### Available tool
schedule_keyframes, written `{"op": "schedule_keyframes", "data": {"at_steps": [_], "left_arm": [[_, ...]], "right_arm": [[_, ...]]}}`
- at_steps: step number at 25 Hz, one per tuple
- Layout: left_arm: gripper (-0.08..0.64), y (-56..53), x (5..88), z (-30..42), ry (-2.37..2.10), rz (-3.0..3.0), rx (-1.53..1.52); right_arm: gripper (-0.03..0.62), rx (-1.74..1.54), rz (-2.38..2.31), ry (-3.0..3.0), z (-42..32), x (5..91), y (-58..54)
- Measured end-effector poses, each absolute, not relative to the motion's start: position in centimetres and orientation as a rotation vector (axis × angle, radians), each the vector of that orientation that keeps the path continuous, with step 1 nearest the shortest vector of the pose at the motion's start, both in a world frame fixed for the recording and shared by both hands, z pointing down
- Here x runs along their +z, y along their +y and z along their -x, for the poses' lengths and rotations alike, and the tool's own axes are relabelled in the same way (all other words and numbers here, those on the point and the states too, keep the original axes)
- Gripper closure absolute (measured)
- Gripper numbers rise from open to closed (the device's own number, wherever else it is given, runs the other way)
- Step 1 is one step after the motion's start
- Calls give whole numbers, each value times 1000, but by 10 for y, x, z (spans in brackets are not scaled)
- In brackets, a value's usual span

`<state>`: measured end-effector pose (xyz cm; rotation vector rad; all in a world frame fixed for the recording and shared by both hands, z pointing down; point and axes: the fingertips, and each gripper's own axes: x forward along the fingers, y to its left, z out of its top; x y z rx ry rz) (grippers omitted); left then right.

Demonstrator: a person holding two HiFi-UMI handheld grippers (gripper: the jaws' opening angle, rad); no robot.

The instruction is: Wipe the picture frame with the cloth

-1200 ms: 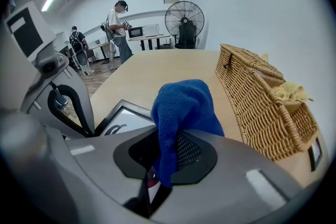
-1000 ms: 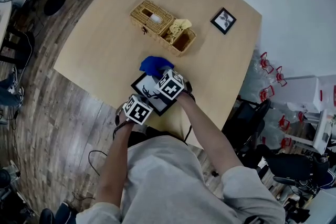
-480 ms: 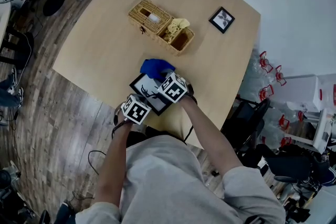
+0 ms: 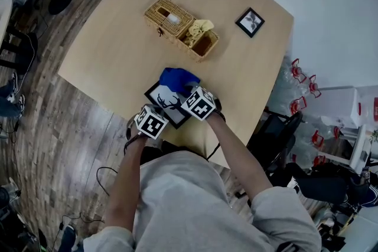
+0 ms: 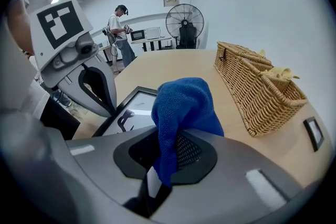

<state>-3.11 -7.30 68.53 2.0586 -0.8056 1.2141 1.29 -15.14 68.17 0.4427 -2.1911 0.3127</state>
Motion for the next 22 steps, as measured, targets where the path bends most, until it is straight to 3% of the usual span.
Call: {"op": "schedule_keyframes", "data": {"at_steps": [22], "left_arm": [[508,-73,685,32,-843,-2053,1203]], "right_arm": [[546,330,-411,-2158,-57,686,-105]]}}
